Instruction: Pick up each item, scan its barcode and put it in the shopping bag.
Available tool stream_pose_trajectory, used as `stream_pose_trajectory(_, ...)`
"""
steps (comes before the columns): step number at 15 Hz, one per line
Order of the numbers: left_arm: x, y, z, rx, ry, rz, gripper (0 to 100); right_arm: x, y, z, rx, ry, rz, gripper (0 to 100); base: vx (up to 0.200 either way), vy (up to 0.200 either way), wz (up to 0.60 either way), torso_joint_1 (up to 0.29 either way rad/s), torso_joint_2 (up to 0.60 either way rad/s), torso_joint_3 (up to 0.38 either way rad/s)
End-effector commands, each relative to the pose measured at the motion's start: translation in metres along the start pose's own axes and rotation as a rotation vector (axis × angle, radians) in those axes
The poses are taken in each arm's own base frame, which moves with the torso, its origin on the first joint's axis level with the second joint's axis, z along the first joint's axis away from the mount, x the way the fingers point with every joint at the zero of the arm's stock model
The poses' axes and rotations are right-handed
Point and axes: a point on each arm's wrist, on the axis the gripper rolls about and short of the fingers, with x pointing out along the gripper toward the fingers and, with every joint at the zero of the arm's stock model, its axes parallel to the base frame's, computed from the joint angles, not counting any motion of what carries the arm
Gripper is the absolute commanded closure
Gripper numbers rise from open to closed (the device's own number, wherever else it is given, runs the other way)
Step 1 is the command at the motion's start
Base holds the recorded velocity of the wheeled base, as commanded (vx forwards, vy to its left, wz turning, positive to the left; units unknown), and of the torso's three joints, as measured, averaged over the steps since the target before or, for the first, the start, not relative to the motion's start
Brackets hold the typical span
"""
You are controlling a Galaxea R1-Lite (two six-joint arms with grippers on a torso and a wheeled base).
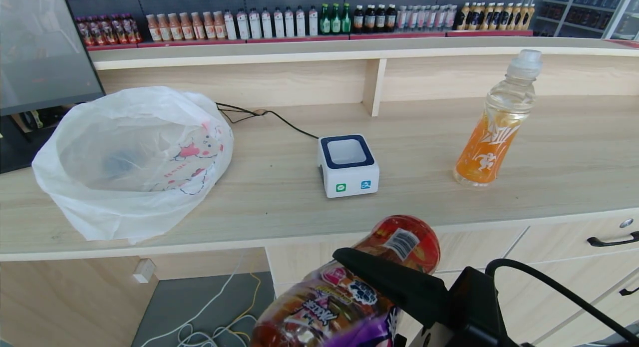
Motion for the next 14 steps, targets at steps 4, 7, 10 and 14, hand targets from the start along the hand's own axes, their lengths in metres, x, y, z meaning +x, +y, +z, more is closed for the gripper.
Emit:
stream_pose_trajectory(4,0.0,0.0,0.0,0.0,0.0,0.0,0,0.001,0.0002,0.0003,-0.027,-0.003,0.0,100,0.0,0.0,0.0,0.0,0.0,0.0)
stream_pose_trajectory(7,0.0,0.0,0.0,0.0,0.0,0.002,0,0.0015,-0.0005,0.0005,-0.028,-0.003,-0.003,100,0.0,0.0,0.0,0.0,0.0,0.0)
stream_pose_trajectory(10,0.0,0.0,0.0,0.0,0.0,0.002,0,0.0016,-0.0005,0.0002,-0.028,-0.002,-0.003,100,0.0,0.0,0.0,0.0,0.0,0.0)
stream_pose_trajectory(14,0.0,0.0,0.0,0.0,0.0,0.002,0,0.0018,-0.0006,-0.0009,-0.037,0.001,-0.004,100,0.0,0.0,0.0,0.0,0.0,0.0)
